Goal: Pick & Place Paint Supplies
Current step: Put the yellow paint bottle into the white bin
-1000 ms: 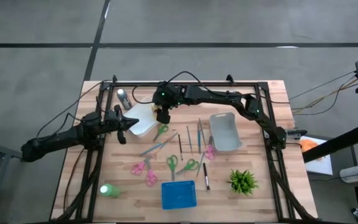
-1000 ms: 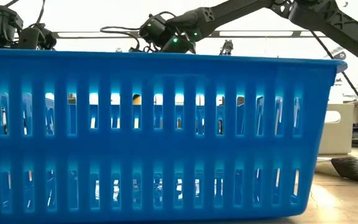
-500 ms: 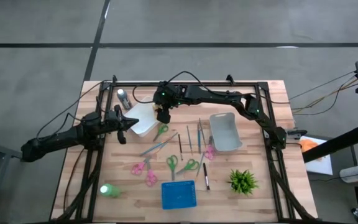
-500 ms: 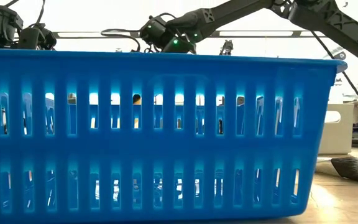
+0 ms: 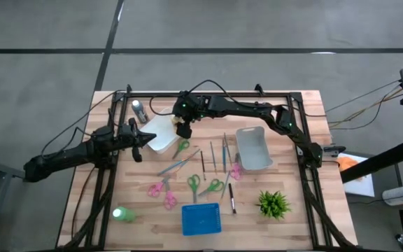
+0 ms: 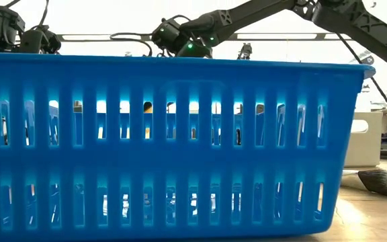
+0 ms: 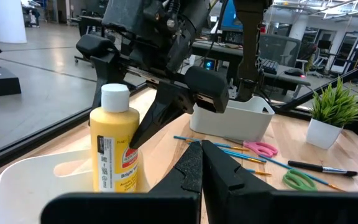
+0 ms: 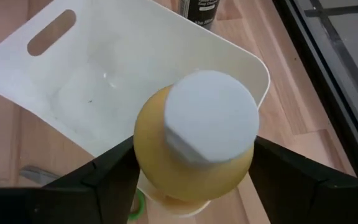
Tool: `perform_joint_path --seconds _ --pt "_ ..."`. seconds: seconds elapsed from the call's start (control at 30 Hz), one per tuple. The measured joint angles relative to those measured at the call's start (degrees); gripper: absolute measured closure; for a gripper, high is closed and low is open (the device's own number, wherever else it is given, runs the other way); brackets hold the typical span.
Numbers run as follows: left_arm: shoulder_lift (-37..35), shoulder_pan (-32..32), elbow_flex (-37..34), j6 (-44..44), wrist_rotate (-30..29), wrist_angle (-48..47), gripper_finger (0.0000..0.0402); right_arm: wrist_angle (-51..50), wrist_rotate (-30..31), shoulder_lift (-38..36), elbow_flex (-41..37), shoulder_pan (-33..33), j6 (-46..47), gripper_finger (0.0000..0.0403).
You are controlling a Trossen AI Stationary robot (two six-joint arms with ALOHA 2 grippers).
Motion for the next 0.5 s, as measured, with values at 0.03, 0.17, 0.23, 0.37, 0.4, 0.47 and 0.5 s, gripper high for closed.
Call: perform_joint_path --seconds 0.03,0.17,0.23,0.37,0.4,0.47,0.5 --pt "0.00 0.02 0.00 0.00 0.00 0.00 0.0401 0.02 0.00 -0.01 0.00 0.00 -0.06 0.0126" --pt "0.00 0.00 0.00 0.00 0.00 0.00 0.0401 0.02 0.00 0.00 -0.01 0.01 -0.11 0.0126" --pt "0.00 0.01 0.00 0.00 0.00 0.00 0.0401 0.02 0.00 -0.02 -0.01 0.03 -0.18 0.0125" --pt "0.00 0.00 0.00 0.00 0.00 0.00 0.0401 -0.39 -0.02 -0.42 0.21 0.11 -0.22 0.0125" --pt "0.00 0.00 0.00 0.02 0.00 0.00 0.0401 -0.44 -0.11 -0.79 0.21 0.13 -0.22 0.0125" --pt "0.02 0.02 0.00 0.02 0.00 0.00 0.0401 -1.08 -0.36 -1.96 0.21 0.15 -0.22 0.0125" --pt "0.01 0.02 0.00 0.00 0.00 0.00 0.0401 -1.49 -0.45 -2.62 0.29 0.19 -0.22 0.0125"
